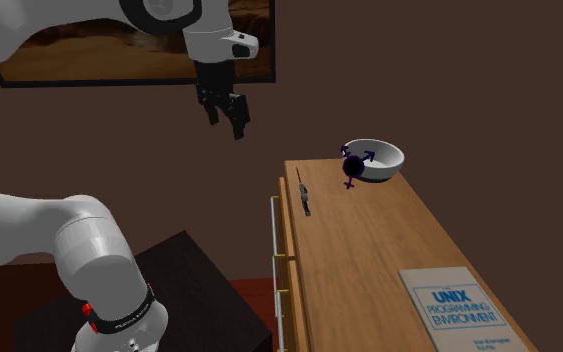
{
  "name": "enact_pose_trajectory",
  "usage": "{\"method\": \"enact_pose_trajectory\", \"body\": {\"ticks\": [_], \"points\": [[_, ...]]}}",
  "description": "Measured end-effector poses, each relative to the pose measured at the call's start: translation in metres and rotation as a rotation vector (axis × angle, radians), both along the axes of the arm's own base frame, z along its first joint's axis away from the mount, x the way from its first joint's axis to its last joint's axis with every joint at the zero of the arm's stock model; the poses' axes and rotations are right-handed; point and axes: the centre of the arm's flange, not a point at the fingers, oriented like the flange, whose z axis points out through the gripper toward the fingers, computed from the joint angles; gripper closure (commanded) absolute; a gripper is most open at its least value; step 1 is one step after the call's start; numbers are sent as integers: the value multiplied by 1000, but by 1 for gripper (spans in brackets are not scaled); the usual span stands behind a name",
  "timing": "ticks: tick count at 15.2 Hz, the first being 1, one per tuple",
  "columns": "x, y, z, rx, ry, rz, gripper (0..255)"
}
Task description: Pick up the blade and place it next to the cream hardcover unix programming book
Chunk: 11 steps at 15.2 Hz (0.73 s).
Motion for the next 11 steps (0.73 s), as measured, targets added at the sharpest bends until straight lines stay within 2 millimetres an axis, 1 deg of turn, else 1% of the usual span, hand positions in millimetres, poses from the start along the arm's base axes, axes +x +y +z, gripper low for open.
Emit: {"method": "enact_pose_trajectory", "body": {"ticks": [1,2,6,7,8,9,10,11], "points": [[0,0,0,0,0,0,0],[6,0,-3,-2,3,12,0],[46,-4,-30,-21,28,101,0],[56,-6,-41,-26,36,126,0],[71,-4,-44,-31,41,152,0],[82,-6,-55,-37,49,177,0],[93,-8,-62,-42,56,203,0],[104,-5,-72,-48,63,229,0]]}}
